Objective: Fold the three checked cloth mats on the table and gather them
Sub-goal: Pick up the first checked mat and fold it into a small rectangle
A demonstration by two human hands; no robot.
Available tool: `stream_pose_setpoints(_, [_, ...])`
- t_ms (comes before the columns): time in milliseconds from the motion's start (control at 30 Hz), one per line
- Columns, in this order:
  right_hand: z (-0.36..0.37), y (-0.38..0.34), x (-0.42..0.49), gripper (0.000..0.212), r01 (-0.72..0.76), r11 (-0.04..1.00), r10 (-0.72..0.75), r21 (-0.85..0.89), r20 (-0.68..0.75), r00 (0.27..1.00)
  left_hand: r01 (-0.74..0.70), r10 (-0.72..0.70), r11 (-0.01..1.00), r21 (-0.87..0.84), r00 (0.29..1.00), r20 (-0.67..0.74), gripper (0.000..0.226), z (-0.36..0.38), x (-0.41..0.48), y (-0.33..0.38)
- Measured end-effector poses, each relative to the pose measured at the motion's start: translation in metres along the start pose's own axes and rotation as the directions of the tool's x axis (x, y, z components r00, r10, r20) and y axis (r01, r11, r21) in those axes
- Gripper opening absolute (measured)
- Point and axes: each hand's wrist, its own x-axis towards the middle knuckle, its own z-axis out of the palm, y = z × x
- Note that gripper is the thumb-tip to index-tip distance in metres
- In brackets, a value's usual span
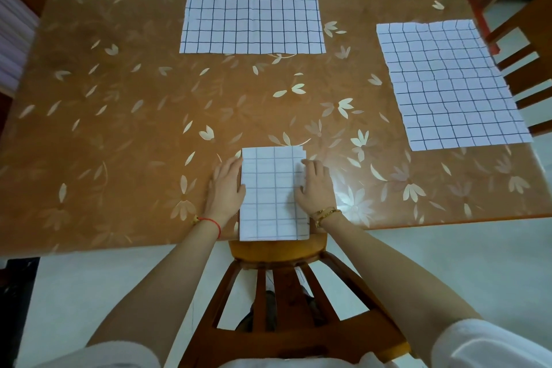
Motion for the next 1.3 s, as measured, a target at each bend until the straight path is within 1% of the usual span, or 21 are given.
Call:
stream_pose_setpoints(33, [-0.002, -0.004, 0.006, 0.061, 0.044, 0.997, -0.043, -0.058, 0.02, 0.999, -0.035, 0.033, 0.997, 0.069, 0.999, 0.031, 0.064, -0.003, 0.005, 0.001])
stream_pose_setpoints(100, [-0.006, -0.015, 0.02, 0.064, 0.109, 0.986, -0.093, -0.129, 0.119, 0.989, -0.091, 0.073, 0.976, 0.196, 0.992, 0.1, 0.068, -0.008, 0.015, 0.005])
stream_pose_setpoints(200, [-0.005, -0.033, 0.042, 0.064, 0.189, 0.96, -0.139, -0.204, 0.235, 0.962, -0.14, 0.081, 0.944, 0.3, 0.976, 0.203, 0.073, -0.011, 0.028, 0.011])
stream_pose_setpoints(367, [0.009, -0.052, 0.064, 0.062, 0.258, 0.93, -0.148, -0.261, 0.377, 0.914, -0.172, 0.035, 0.914, 0.367, 0.935, 0.352, 0.087, -0.008, 0.04, 0.01])
stream_pose_setpoints(467, [0.016, -0.054, 0.067, 0.06, 0.272, 0.917, -0.121, -0.292, 0.445, 0.887, -0.166, 0.009, 0.914, 0.37, 0.92, 0.391, 0.089, -0.006, 0.042, 0.007])
stream_pose_setpoints(533, [0.018, -0.051, 0.063, 0.059, 0.259, 0.923, -0.109, -0.285, 0.453, 0.885, -0.151, -0.002, 0.923, 0.353, 0.917, 0.4, 0.088, -0.005, 0.042, 0.006])
stream_pose_setpoints(600, [0.016, -0.045, 0.058, 0.058, 0.236, 0.928, -0.097, -0.29, 0.423, 0.901, -0.131, -0.017, 0.932, 0.339, 0.915, 0.402, 0.087, -0.007, 0.041, 0.006])
stream_pose_setpoints(667, [0.012, -0.036, 0.051, 0.057, 0.189, 0.931, -0.066, -0.312, 0.364, 0.929, -0.119, -0.024, 0.938, 0.325, 0.914, 0.404, 0.087, -0.008, 0.041, 0.005])
stream_pose_setpoints(800, [-0.005, -0.001, 0.037, 0.057, 0.01, 0.952, 0.065, -0.306, 0.236, 0.97, -0.108, -0.026, 0.943, 0.313, 0.918, 0.396, 0.087, -0.008, 0.041, 0.004])
stream_pose_setpoints(867, [-0.012, 0.013, 0.033, 0.057, -0.024, 0.939, 0.099, -0.342, 0.203, 0.974, -0.107, -0.021, 0.942, 0.319, 0.928, 0.371, 0.086, -0.008, 0.039, 0.005])
stream_pose_setpoints(933, [-0.017, 0.019, 0.032, 0.058, -0.03, 0.94, 0.093, -0.341, 0.17, 0.981, -0.099, -0.014, 0.941, 0.325, 0.944, 0.331, 0.084, -0.007, 0.037, 0.007])
stream_pose_setpoints(967, [-0.018, 0.018, 0.034, 0.058, -0.018, 0.947, 0.072, -0.322, 0.158, 0.985, -0.098, -0.011, 0.939, 0.329, 0.949, 0.315, 0.083, -0.006, 0.035, 0.007])
stream_pose_setpoints(1033, [-0.018, 0.007, 0.038, 0.059, 0.077, 0.951, -0.022, -0.3, 0.183, 0.983, -0.107, 0.004, 0.933, 0.344, 0.958, 0.288, 0.081, -0.005, 0.03, 0.006])
stream_pose_setpoints(1100, [-0.013, -0.009, 0.043, 0.059, 0.22, 0.933, -0.143, -0.286, 0.267, 0.953, -0.117, 0.028, 0.923, 0.367, 0.971, 0.238, 0.079, -0.002, 0.025, 0.003])
stream_pose_setpoints(1167, [-0.004, -0.028, 0.048, 0.056, 0.328, 0.91, -0.233, -0.253, 0.343, 0.91, -0.104, 0.037, 0.916, 0.387, 0.984, 0.175, 0.077, -0.001, 0.021, -0.001])
stream_pose_setpoints(1233, [0.006, -0.045, 0.052, 0.056, 0.388, 0.892, -0.275, -0.231, 0.403, 0.873, -0.094, 0.041, 0.918, 0.385, 0.989, 0.145, 0.073, 0.0, 0.018, -0.002])
stream_pose_setpoints(1300, [0.016, -0.059, 0.053, 0.055, 0.416, 0.882, -0.284, -0.22, 0.456, 0.843, -0.103, 0.053, 0.914, 0.392, 0.989, 0.136, 0.067, 0.0, 0.014, -0.002])
